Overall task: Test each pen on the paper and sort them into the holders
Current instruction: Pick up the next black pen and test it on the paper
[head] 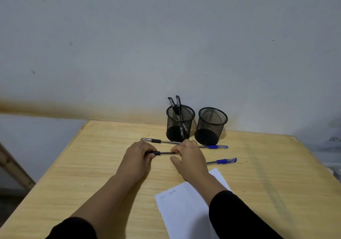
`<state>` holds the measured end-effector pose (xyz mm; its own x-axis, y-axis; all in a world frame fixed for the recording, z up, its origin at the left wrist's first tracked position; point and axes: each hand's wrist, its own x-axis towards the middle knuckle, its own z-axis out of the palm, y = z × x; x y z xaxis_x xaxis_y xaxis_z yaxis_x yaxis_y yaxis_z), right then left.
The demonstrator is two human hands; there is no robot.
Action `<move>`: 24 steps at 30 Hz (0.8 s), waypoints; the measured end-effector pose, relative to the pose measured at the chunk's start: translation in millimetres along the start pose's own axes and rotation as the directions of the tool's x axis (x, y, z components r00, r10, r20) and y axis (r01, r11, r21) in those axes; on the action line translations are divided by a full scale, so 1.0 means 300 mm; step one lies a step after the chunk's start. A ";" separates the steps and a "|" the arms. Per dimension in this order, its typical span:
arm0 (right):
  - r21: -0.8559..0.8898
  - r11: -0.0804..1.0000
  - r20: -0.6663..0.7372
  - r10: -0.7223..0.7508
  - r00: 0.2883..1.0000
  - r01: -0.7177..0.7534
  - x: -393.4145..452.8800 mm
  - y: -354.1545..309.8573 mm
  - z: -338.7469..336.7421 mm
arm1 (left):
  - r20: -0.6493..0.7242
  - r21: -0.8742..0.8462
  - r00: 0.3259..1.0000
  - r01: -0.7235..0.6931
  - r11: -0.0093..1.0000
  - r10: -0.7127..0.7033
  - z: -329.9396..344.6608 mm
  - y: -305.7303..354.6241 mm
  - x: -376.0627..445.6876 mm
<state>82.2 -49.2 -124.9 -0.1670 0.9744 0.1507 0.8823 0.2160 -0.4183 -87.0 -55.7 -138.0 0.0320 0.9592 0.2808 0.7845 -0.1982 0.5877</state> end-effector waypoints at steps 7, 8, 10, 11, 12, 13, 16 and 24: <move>0.014 1.000 0.045 -0.018 0.999 0.018 0.005 -0.007 -0.027 | -0.044 -0.059 0.999 0.022 0.998 -0.025 0.003 0.012 -0.020; 0.081 0.997 0.055 0.001 0.999 -0.005 0.003 -0.008 -0.043 | -0.063 -0.102 0.997 0.032 0.994 -0.038 -0.006 0.019 -0.022; 0.308 0.947 0.070 0.077 0.995 -0.095 -0.001 -0.010 -0.091 | -0.089 -0.262 0.991 0.078 0.962 -0.105 -0.031 0.039 -0.025; 0.446 0.883 0.087 0.121 0.989 -0.148 -0.005 -0.012 -0.119 | -0.092 -0.346 0.986 0.102 0.933 -0.142 -0.042 0.052 -0.025; 0.585 0.788 0.111 0.159 0.981 -0.194 -0.012 -0.015 -0.147 | -0.093 -0.411 0.981 0.119 0.904 -0.171 -0.053 0.068 -0.026; 0.708 0.667 0.135 0.193 0.972 -0.231 -0.018 -0.016 -0.168 | -0.091 -0.459 0.977 0.130 0.879 -0.192 -0.061 0.085 -0.026; 0.914 0.309 0.189 0.254 0.949 -0.264 -0.046 -0.035 -0.193 | -0.087 -0.544 0.975 0.127 0.830 -0.206 -0.070 0.138 -0.030; 0.967 0.221 0.098 0.136 0.986 -0.127 -0.187 -0.098 -0.183 | -0.001 -0.590 0.997 0.067 0.805 -0.083 -0.089 0.222 -0.109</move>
<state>89.8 -113.6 -71.9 -0.0877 0.9961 0.0034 -0.2098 -0.0151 -0.9776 -52.3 -105.8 -87.6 -0.0340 0.9723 0.2313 0.2684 -0.2141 0.9392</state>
